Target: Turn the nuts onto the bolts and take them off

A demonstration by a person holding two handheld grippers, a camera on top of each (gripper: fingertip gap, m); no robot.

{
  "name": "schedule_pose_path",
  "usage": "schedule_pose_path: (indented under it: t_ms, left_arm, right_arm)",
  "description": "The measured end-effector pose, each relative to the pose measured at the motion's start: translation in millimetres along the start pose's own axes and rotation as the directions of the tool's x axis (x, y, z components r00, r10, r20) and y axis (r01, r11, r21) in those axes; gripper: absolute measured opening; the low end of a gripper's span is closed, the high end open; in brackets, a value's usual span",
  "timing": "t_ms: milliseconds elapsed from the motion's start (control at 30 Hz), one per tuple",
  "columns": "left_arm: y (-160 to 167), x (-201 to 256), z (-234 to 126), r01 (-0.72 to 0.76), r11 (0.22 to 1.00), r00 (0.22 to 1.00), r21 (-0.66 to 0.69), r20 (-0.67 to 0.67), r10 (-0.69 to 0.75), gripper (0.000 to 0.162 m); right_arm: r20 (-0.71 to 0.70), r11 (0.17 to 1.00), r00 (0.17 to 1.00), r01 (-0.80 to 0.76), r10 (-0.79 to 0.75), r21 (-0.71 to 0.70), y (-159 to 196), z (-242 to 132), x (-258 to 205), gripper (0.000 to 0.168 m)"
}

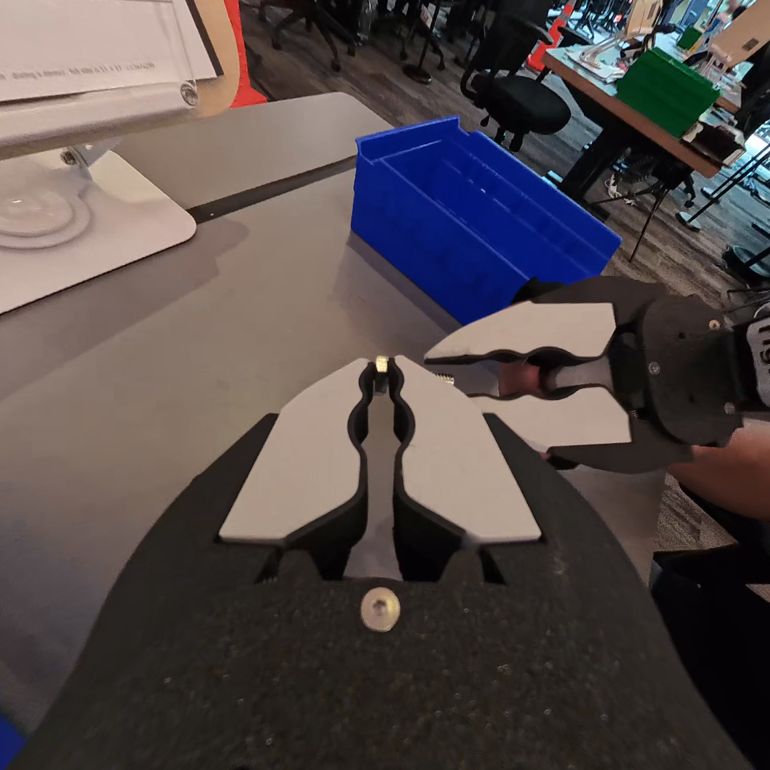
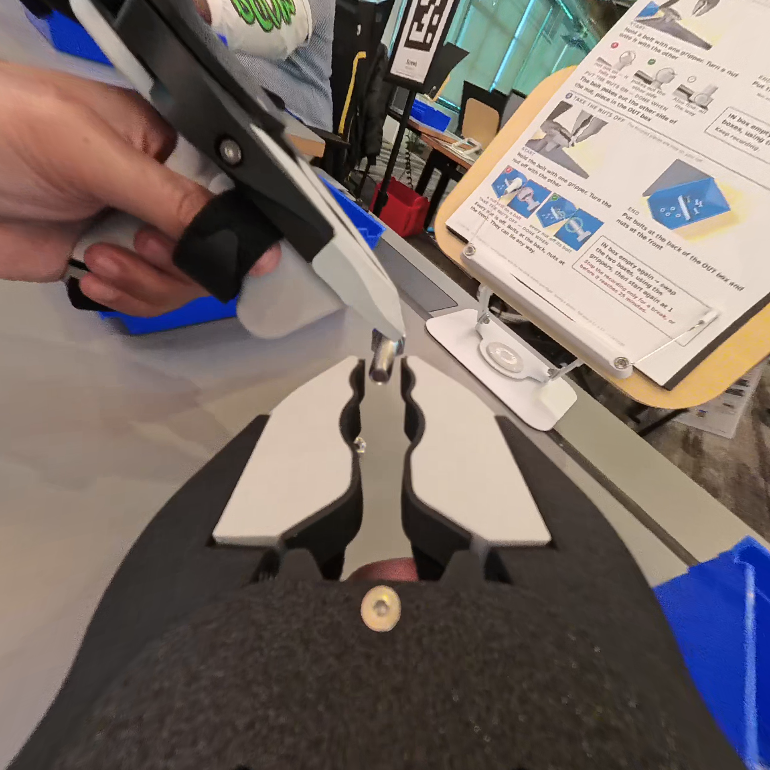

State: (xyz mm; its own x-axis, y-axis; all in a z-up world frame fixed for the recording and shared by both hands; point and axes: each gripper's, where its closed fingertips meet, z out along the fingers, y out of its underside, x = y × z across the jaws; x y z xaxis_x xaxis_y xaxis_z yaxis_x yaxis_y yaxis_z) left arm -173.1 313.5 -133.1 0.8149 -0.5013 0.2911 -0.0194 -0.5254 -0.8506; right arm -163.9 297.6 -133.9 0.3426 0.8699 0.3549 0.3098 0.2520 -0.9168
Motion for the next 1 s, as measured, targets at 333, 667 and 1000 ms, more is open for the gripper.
schedule_pose_path:
  t_ms: [333,667,1000]
  left_arm:
    - [6.5,-0.4,6.0,0.009,1.0,1.0,-0.012,-0.015,-0.009,0.006]
    - [6.8,-1.1,4.8,0.038,0.999,0.999,-0.02,-0.028,-0.038,0.005]
    - [6.6,4.1,2.7,0.033,0.999,0.997,-0.021,-0.066,-0.034,0.005]
  right_arm:
    - [0.091,0.995,0.992,-0.082,0.087,-0.055,7.3,-2.3,0.7,0.008]
    - [-0.003,0.994,0.996,0.087,-0.088,-0.059,10.8,-1.2,-0.1,0.014]
    - [0.06,0.997,0.996,0.065,-0.063,-0.047,6.7,-6.1,-1.3,0.009]
